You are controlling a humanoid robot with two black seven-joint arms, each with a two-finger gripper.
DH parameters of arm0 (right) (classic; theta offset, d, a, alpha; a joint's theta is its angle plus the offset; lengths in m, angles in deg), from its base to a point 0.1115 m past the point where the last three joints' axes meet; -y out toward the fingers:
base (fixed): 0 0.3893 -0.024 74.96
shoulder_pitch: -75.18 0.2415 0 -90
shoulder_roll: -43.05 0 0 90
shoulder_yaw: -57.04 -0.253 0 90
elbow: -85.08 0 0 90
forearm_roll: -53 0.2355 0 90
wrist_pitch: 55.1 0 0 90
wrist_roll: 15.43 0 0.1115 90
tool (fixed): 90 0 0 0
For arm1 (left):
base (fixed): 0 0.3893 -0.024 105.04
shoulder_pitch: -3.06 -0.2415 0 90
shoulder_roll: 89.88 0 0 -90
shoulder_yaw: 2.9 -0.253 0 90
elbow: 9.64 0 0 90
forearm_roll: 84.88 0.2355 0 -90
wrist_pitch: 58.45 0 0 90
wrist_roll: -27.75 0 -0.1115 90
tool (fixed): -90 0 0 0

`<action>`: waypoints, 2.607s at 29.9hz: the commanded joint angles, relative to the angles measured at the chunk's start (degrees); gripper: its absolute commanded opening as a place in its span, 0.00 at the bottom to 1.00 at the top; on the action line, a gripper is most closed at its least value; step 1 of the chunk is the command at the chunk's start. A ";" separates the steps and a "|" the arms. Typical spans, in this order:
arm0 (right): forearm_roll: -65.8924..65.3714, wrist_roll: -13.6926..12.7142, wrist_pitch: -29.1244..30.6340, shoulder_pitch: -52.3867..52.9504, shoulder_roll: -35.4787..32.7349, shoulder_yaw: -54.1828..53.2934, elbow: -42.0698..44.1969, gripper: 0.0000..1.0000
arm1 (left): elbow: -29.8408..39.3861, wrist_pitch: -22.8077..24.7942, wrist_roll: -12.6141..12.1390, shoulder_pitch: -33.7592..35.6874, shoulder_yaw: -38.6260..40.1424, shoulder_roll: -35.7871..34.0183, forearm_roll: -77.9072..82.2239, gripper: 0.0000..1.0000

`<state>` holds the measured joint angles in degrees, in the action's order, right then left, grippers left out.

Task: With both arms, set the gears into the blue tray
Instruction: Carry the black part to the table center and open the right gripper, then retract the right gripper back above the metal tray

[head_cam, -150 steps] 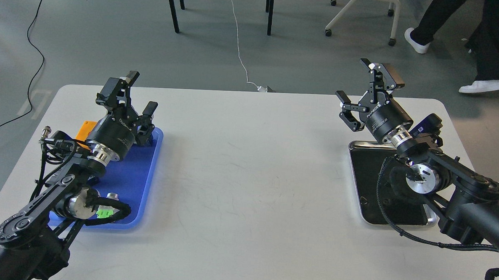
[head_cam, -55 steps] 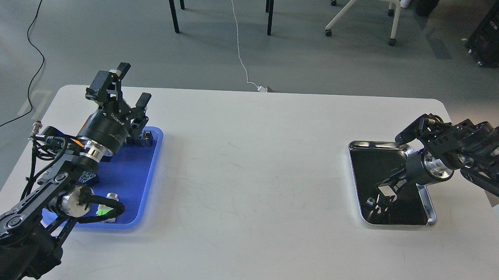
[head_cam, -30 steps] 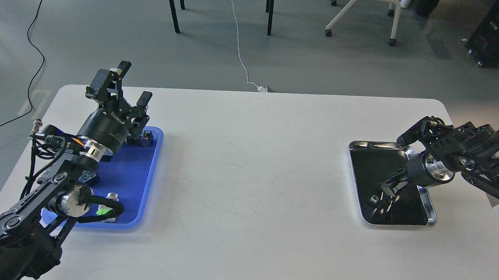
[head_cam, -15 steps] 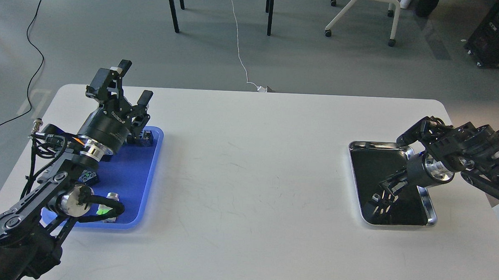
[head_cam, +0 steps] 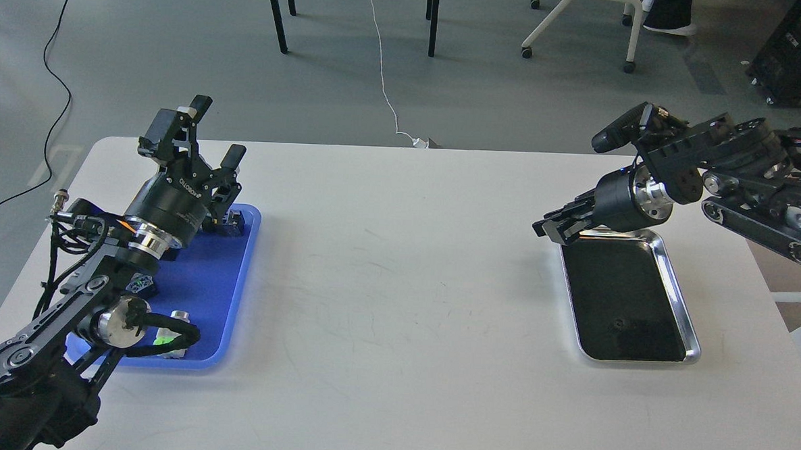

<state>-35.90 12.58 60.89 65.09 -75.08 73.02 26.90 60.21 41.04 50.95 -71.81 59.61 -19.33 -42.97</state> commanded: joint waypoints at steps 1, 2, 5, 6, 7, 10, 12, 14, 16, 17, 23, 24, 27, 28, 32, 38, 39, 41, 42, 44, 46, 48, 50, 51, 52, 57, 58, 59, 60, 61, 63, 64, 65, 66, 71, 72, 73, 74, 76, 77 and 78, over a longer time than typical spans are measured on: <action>0.83 0.00 -0.06 0.17 4.56 0.02 -0.80 0.17 | 0.47 0.00 -0.08 -0.02 -0.01 0.11 0.01 0.98; 0.83 0.00 -0.06 0.17 6.40 0.11 -0.63 0.17 | 0.73 0.00 -0.08 -0.02 -0.01 0.12 0.01 0.98; 0.92 0.00 -0.15 -0.18 10.63 0.46 0.16 0.17 | 0.73 0.00 -0.08 -0.02 -0.01 0.12 0.01 0.98; 0.92 0.00 -0.15 -0.45 12.38 0.72 1.30 0.17 | 0.73 -0.09 -0.08 -0.02 -0.01 0.20 0.01 0.98; 0.92 0.00 -0.15 -0.45 12.40 0.72 1.31 0.17 | 0.73 -0.09 -0.08 -0.02 -0.01 0.20 0.01 0.98; 0.83 0.00 -0.50 -1.50 18.10 2.21 5.69 0.19 | 0.73 -0.09 -0.08 -0.10 -0.01 0.29 0.01 0.98; 0.83 0.00 -0.76 -2.20 20.12 2.83 6.84 0.19 | 0.73 -0.09 -0.08 -0.10 -0.01 0.20 0.01 0.98; 0.92 0.00 -0.85 -2.73 21.53 3.01 7.72 0.19 | 0.73 -0.09 -0.08 -0.10 -0.01 0.20 0.01 0.98; 0.83 0.00 -0.85 -3.08 22.15 3.01 8.07 0.19 | 0.73 -0.09 0.00 -0.10 -0.01 0.20 0.01 0.98; 0.92 0.00 -0.85 -3.26 22.50 3.01 8.16 0.19 | 0.73 -0.09 -0.08 -0.10 -0.01 0.20 0.01 0.98; 0.83 0.00 -1.81 -4.75 24.52 3.18 8.69 0.20 | 0.73 -0.09 0.00 -0.10 -0.10 0.64 0.01 0.98; 0.92 0.00 -2.08 -4.93 24.79 3.36 9.04 0.20 | 0.73 -0.09 0.00 -0.10 -0.10 0.64 0.01 0.98; 0.92 0.00 -2.52 -5.89 26.37 3.71 10.80 0.20 | 0.73 -0.09 -0.08 -0.10 -0.01 0.47 0.10 0.98; 0.92 0.00 -2.52 -5.98 26.81 3.71 11.15 0.20 | 0.73 -0.09 0.00 -0.10 -0.01 0.47 0.01 0.98; 0.92 0.00 -2.52 -7.13 28.13 3.89 12.47 0.21 | 0.73 -0.09 0.00 -0.10 -0.01 0.29 0.10 0.98; 0.92 0.00 -2.87 -8.09 28.13 3.89 12.82 0.21 | 0.73 0.00 0.00 -0.10 -0.01 0.38 0.10 0.98; 0.92 0.00 -3.13 -8.18 28.13 3.89 12.82 0.21 | 0.73 0.00 0.00 -0.10 -0.01 0.38 0.01 0.98; 0.92 0.00 -3.66 -8.44 28.13 3.89 12.82 0.21 | 0.73 0.00 0.00 -0.10 -0.01 0.38 0.01 0.98; 0.92 0.00 -3.84 -8.45 28.13 3.89 12.82 0.21 | 0.73 0.00 0.00 -0.10 -0.01 0.38 0.01 0.98; 0.92 0.00 -3.93 -8.53 28.13 3.89 12.82 0.21 | 0.73 0.00 0.00 -0.10 -0.01 0.38 0.01 0.98; 0.92 0.00 -4.01 -8.88 28.13 3.89 13.00 0.22 | 0.73 0.00 0.00 -0.10 -0.01 0.38 0.01 0.98; 0.92 0.00 -4.01 -9.06 28.13 3.89 13.17 0.27 | 0.73 0.00 0.00 -0.10 -0.01 0.38 0.10 0.98; 0.92 0.00 -4.01 -9.06 28.13 3.89 13.35 0.36 | 0.73 0.00 0.00 -0.10 -0.01 0.38 0.10 0.98; 0.92 0.00 -4.01 -9.15 28.13 3.89 13.35 0.43 | 0.73 0.00 0.00 -0.10 -0.01 0.47 0.10 0.98; 0.92 0.00 -4.19 -9.15 28.13 3.89 13.35 0.47 | 0.73 0.00 0.00 -0.10 -0.01 0.47 0.10 0.98; 1.10 0.00 -5.24 -9.15 28.13 3.80 13.35 0.65 | 0.82 0.00 0.00 -0.10 -0.01 0.55 0.10 0.98; 1.36 0.00 -5.16 -9.06 28.13 3.80 13.35 0.67 | 0.73 0.00 0.00 -0.10 -0.01 0.55 0.10 0.98; 1.88 0.00 -5.16 -8.80 28.13 3.71 13.26 0.69 | 0.82 0.00 0.00 -0.10 -0.01 0.55 0.10 0.98; 2.58 0.00 -5.24 -8.54 28.13 3.62 13.17 0.73 | 0.82 0.00 0.00 -0.10 -0.01 0.55 0.10 0.98; 3.37 0.00 -5.25 -8.27 28.04 3.45 13.09 0.76 | 0.82 0.00 0.00 -0.10 -0.01 0.55 0.10 0.98; 5.21 0.00 -5.16 -7.31 25.60 2.92 12.65 0.83 | 0.99 0.00 0.00 -0.10 -0.01 0.38 0.10 0.98; 6.36 0.00 -5.16 -6.35 24.02 2.66 12.47 0.87 | 1.34 0.00 0.00 -0.10 -0.01 0.38 0.10 0.98; 7.41 0.00 -5.07 -5.81 22.61 2.22 12.03 0.89 | 1.52 0.00 0.00 -0.19 -0.10 0.29 0.10 0.98; 8.99 0.00 -4.98 -5.55 20.68 1.70 11.07 0.92 | 1.69 0.00 0.00 -0.19 -0.10 0.20 0.10 0.98; 14.18 0.00 -4.72 -3.79 7.85 -0.76 3.17 0.95 | 1.87 0.00 0.00 -0.28 -0.19 0.20 0.10 0.98; 15.41 0.00 -4.63 -3.87 4.87 -1.73 1.67 0.95 | 1.87 0.00 0.00 -0.28 -0.19 0.20 0.18 0.98; 17.42 0.00 -4.63 -4.40 1.88 -3.13 0.44 0.95 | 1.87 0.09 0.00 -0.28 -0.27 0.12 0.18 0.98; 19.97 0.00 -4.54 -4.84 -0.41 -4.36 -0.35 0.95 | 1.87 0.17 0.00 -0.28 -0.28 0.12 0.36 0.98; 27.25 0.00 -4.54 -7.55 -4.11 -6.56 -0.80 0.96 | 1.87 0.52 0.00 -0.28 -0.36 0.03 0.71 0.98; 31.64 0.00 -4.80 -9.57 -5.34 -8.05 -0.63 0.96 | 1.87 0.61 0.00 -0.28 -0.45 0.03 0.71 0.98; 34.90 0.00 -5.07 -11.15 -5.79 -9.37 -0.28 0.96 | 1.87 0.61 0.00 -0.28 -0.45 0.03 0.71 0.98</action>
<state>-10.39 12.57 56.31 58.05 -77.72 67.06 26.57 62.09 41.44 50.97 -72.09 59.25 -19.25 -42.38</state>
